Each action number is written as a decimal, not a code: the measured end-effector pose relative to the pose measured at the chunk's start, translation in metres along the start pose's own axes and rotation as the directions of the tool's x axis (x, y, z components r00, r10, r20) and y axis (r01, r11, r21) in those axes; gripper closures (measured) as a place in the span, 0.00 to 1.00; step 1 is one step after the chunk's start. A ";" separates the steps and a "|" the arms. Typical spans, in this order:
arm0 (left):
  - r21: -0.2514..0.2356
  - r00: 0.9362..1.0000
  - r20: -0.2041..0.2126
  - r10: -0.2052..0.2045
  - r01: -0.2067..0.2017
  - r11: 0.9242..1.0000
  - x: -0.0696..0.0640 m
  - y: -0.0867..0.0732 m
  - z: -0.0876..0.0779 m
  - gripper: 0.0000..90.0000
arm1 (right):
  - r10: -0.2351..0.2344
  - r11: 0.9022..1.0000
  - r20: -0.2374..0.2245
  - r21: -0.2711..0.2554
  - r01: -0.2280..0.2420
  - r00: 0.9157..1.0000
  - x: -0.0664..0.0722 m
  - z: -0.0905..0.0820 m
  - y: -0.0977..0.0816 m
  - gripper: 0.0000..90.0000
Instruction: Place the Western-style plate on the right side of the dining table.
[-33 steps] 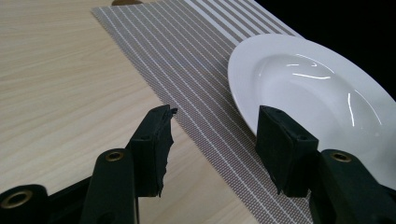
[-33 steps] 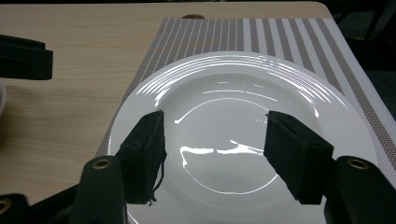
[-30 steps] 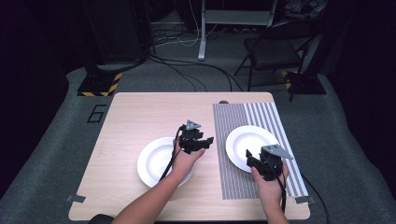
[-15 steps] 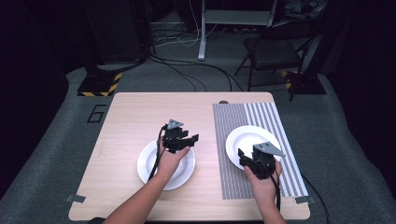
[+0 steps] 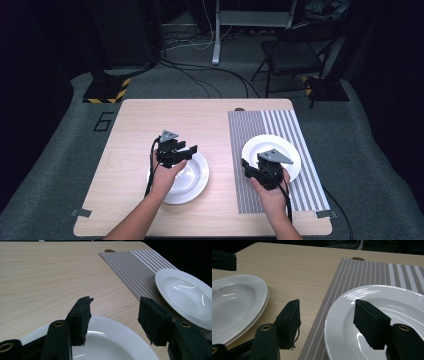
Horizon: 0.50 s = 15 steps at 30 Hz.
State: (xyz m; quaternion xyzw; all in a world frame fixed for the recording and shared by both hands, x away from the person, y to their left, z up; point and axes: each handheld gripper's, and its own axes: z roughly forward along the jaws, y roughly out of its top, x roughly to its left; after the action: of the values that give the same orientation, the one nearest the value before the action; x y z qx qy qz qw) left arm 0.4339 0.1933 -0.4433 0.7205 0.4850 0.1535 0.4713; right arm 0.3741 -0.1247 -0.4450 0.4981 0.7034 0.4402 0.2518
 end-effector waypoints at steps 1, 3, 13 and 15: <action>0.002 1.000 -0.003 0.004 -0.004 1.000 0.002 -0.001 -0.003 0.47 | 0.000 1.000 0.000 0.000 0.000 1.000 0.000 0.000 0.000 0.41; -0.001 1.000 -0.019 0.015 -0.015 1.000 0.009 -0.004 -0.012 0.47 | -0.011 1.000 -0.023 0.003 0.011 1.000 0.005 0.003 0.002 0.41; 0.009 0.998 -0.059 0.004 -0.004 1.000 0.038 -0.016 -0.041 0.47 | -0.052 0.999 -0.074 0.012 0.053 0.996 0.020 0.014 0.006 0.41; 0.007 0.997 -0.068 -0.019 0.020 1.000 0.044 -0.020 -0.047 0.47 | -0.061 0.998 -0.086 0.015 0.063 0.994 0.025 0.016 0.007 0.41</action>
State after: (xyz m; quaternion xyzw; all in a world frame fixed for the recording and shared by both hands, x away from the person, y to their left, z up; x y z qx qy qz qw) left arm 0.4122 0.2572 -0.4461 0.7118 0.5083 0.1715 0.4533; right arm 0.3807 -0.0954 -0.4450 0.4588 0.7325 0.4469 0.2305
